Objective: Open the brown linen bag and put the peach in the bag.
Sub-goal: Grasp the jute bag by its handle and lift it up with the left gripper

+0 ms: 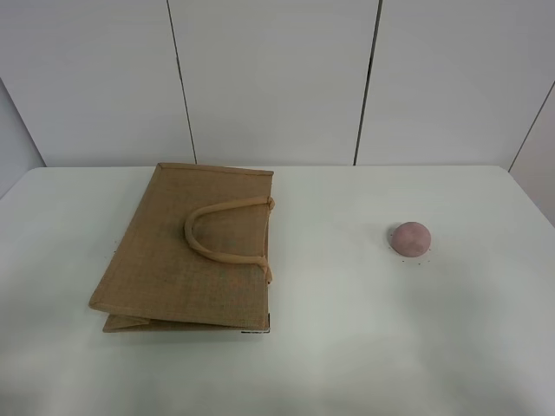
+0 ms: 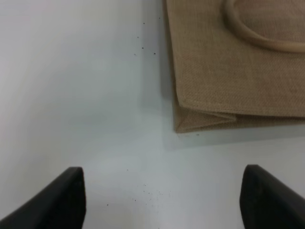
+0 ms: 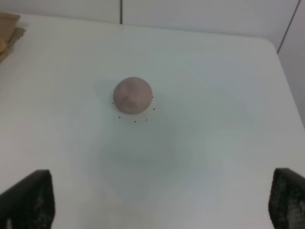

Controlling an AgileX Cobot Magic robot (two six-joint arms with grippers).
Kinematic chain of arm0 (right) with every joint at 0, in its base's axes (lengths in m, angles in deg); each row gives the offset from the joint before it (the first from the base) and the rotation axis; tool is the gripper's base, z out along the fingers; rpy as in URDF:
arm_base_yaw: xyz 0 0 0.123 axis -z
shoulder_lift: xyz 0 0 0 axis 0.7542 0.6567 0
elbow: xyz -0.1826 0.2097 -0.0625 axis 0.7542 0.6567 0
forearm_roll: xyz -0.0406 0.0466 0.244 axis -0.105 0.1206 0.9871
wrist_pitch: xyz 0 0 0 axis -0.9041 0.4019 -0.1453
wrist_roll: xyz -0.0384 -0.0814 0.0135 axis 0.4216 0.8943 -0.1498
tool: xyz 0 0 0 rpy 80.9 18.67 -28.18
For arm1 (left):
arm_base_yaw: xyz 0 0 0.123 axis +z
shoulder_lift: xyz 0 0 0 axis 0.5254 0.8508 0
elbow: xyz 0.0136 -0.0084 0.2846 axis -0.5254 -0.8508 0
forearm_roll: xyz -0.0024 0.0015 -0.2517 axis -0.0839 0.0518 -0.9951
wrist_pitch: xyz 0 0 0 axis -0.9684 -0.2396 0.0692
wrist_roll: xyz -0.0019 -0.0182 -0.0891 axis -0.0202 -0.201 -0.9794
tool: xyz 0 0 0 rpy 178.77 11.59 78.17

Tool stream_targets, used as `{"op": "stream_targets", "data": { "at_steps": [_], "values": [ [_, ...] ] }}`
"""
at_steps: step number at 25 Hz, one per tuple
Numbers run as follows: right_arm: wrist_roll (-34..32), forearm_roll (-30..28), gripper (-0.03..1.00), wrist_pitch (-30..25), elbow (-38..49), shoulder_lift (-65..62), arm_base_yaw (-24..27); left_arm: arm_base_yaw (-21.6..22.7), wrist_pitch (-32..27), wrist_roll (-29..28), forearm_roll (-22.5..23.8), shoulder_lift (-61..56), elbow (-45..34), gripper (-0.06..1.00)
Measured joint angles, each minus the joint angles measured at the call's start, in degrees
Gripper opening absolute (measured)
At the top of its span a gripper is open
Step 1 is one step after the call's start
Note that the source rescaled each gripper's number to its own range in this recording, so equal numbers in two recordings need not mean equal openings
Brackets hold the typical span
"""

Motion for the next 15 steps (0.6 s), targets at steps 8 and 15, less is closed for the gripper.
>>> {"op": "stream_targets", "data": {
  "at_steps": [8, 15],
  "values": [
    [0.0, 0.0, 1.0, 0.0, 0.0, 0.0, 0.0, 0.0, 0.0, 0.0, 0.0, 0.0, 0.0, 0.99],
    [0.0, 0.0, 1.0, 0.0, 0.0, 0.0, 0.0, 0.0, -2.24, 0.0, 0.0, 5.67, 4.83, 1.0]
  ]
}}
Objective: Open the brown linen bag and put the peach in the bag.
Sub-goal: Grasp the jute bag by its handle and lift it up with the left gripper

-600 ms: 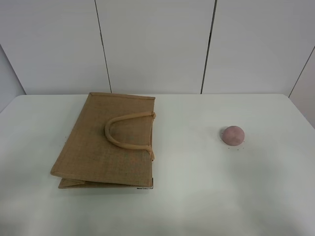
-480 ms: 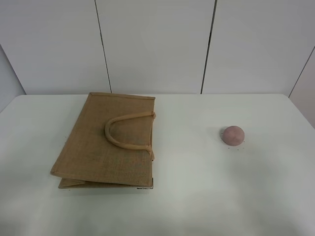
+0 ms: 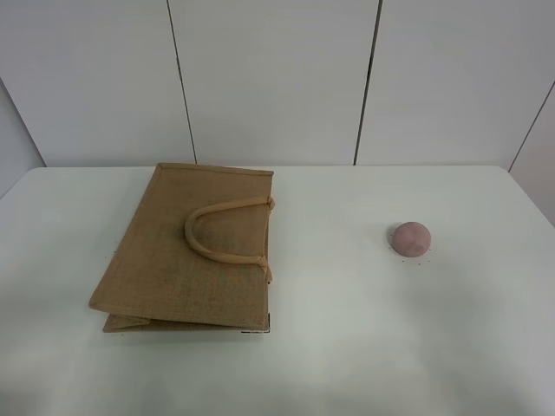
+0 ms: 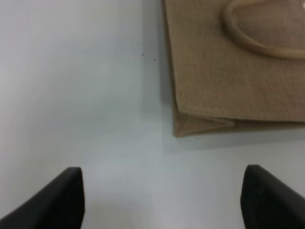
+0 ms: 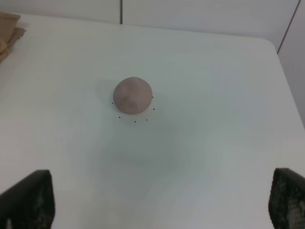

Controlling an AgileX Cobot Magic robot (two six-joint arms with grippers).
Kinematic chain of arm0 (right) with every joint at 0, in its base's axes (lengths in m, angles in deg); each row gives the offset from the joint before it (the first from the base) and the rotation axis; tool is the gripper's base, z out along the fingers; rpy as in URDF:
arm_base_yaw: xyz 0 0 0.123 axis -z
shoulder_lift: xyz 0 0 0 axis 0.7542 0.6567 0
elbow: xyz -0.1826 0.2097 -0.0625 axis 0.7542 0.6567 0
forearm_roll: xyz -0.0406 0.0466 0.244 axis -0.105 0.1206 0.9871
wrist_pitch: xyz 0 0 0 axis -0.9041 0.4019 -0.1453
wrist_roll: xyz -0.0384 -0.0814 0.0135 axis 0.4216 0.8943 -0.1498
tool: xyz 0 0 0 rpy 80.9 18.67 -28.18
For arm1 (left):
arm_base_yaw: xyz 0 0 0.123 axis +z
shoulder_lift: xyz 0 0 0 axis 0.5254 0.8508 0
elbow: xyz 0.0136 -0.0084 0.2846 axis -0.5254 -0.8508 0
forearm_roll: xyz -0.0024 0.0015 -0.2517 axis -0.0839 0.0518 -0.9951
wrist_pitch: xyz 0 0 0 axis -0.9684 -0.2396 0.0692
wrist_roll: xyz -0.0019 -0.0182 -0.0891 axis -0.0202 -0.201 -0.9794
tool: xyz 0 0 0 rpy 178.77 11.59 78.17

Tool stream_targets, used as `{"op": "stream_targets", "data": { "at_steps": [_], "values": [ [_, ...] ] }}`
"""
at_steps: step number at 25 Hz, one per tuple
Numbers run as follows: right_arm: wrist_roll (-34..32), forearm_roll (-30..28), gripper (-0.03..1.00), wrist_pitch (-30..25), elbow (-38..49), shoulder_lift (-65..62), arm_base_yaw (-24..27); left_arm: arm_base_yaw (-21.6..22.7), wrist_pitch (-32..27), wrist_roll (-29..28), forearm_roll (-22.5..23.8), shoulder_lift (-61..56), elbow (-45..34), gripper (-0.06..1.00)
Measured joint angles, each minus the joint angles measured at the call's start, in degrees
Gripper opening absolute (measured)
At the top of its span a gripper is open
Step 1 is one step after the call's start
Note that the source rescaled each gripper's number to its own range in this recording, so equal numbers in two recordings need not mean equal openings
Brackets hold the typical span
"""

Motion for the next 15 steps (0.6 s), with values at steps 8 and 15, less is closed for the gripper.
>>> {"op": "stream_targets", "data": {
  "at_steps": [8, 15],
  "values": [
    [0.0, 0.0, 1.0, 0.0, 0.0, 0.0, 0.0, 0.0, -0.67, 0.0, 0.0, 26.97, 14.11, 1.0],
    [0.0, 0.0, 1.0, 0.0, 0.0, 0.0, 0.0, 0.0, 2.48, 0.0, 0.0, 53.98, 29.89, 1.0]
  ]
}}
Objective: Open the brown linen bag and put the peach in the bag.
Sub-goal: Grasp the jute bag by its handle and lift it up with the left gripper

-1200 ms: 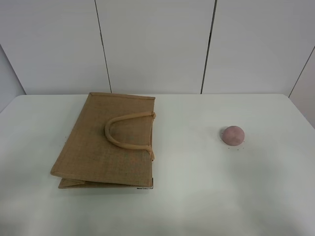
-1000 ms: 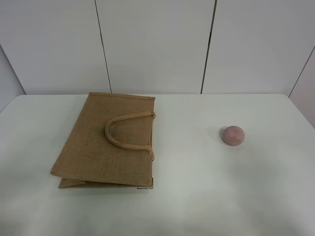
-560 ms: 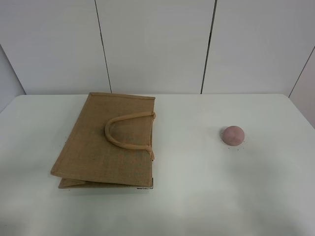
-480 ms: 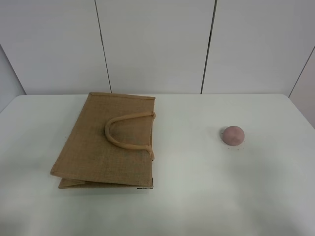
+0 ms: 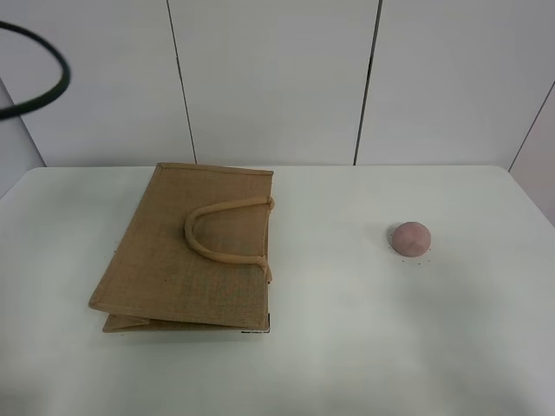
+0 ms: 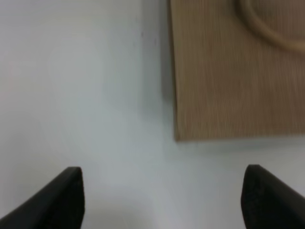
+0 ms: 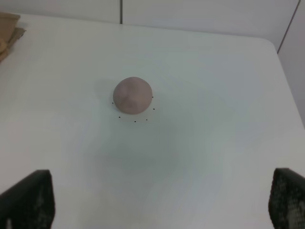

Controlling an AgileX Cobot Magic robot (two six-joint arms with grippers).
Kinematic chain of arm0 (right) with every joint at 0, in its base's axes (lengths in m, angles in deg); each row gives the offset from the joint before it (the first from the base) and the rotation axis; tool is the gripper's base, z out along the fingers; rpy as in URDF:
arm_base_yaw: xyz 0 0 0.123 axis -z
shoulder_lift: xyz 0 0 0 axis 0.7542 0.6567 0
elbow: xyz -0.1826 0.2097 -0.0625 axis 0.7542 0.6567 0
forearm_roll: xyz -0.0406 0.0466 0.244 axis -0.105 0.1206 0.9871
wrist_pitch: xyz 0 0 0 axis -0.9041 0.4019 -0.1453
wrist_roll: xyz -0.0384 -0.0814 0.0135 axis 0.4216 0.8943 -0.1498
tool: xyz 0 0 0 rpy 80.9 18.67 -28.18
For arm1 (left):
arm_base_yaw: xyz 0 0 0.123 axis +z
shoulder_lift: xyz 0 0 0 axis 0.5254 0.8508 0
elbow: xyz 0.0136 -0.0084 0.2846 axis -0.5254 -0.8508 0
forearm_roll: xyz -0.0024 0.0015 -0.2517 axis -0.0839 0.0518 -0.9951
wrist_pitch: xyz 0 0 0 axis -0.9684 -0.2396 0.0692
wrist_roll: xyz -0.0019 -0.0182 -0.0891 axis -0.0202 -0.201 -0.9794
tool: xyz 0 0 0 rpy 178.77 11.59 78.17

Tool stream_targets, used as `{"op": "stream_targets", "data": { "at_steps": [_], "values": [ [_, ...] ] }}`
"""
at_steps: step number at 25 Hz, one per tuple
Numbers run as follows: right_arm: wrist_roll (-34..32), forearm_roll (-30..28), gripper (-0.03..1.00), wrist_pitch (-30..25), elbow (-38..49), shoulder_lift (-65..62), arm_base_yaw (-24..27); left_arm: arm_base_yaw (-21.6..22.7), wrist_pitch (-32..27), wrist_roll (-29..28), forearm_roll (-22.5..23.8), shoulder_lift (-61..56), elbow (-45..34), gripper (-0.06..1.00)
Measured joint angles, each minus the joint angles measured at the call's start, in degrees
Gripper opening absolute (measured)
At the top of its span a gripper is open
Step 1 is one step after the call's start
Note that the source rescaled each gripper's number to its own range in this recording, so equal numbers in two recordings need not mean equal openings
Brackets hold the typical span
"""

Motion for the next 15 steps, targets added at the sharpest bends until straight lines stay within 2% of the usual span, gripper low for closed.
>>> {"op": "stream_targets", "data": {
  "at_steps": [9, 12, 15],
  "values": [
    [0.0, 0.0, 1.0, 0.0, 0.0, 0.0, 0.0, 0.0, 0.24, 0.64, -0.12, 31.21, 19.32, 1.0],
    [0.0, 0.0, 1.0, 0.0, 0.0, 0.0, 0.0, -0.06, 0.02, 0.0, -2.28, 38.69, 23.73, 1.0],
    [0.0, 0.05, 1.0, 0.0, 0.0, 0.0, 0.0, -1.88, 0.06, -1.0, -2.59, 44.92, 26.41, 1.0]
  ]
}}
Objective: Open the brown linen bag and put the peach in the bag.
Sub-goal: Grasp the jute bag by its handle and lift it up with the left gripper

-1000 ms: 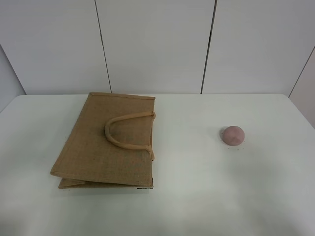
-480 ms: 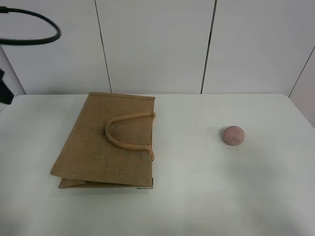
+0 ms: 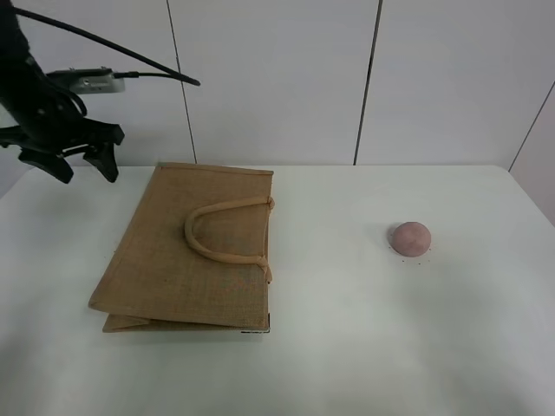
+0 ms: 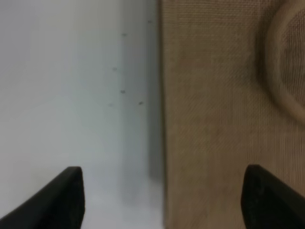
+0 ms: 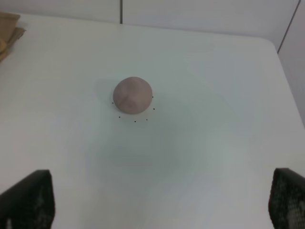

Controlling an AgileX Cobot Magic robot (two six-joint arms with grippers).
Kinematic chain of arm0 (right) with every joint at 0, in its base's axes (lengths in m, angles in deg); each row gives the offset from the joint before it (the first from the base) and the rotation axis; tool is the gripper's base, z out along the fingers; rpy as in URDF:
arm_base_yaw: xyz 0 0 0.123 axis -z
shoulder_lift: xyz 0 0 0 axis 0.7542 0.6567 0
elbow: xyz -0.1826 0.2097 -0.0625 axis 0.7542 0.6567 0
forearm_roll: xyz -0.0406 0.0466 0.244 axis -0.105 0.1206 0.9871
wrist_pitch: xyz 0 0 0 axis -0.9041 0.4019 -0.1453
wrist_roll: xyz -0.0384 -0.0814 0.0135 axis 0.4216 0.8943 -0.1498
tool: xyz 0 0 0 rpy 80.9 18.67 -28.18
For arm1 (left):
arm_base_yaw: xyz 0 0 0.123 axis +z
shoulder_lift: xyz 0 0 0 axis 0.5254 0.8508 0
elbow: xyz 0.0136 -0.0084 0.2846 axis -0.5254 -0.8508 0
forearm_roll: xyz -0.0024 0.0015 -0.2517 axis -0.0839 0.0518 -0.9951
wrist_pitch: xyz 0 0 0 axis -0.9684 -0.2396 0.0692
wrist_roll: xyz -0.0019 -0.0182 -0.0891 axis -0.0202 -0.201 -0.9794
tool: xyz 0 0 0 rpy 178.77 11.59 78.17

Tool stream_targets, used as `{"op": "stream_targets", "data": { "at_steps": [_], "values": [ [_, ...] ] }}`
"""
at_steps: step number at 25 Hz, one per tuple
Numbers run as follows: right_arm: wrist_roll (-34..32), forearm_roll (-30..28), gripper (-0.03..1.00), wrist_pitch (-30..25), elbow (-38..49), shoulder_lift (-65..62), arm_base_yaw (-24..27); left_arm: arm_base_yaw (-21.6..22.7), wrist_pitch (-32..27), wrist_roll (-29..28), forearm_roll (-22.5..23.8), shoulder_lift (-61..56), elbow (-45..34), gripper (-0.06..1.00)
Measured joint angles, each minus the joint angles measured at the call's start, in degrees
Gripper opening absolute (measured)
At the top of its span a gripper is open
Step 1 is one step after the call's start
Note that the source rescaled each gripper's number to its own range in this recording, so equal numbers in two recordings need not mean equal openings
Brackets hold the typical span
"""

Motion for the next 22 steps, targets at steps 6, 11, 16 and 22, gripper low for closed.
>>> {"op": "stream_targets", "data": {
  "at_steps": [6, 11, 16, 22],
  "values": [
    [0.0, 0.0, 1.0, 0.0, 0.0, 0.0, 0.0, -7.12, 0.6, -5.05, -0.23, 7.36, 2.61, 1.0],
    [0.0, 0.0, 1.0, 0.0, 0.0, 0.0, 0.0, -11.79, 2.48, -8.89, -0.26, 12.72, 6.87, 1.0],
    [0.0, 0.0, 1.0, 0.0, 0.0, 0.0, 0.0, -13.3, 5.03, -9.93, -0.44, 18.27, 11.79, 1.0],
    [0.0, 0.0, 1.0, 0.0, 0.0, 0.0, 0.0, -13.3, 5.51, -10.63, 0.61, 22.61, 13.25, 1.0]
  ]
}}
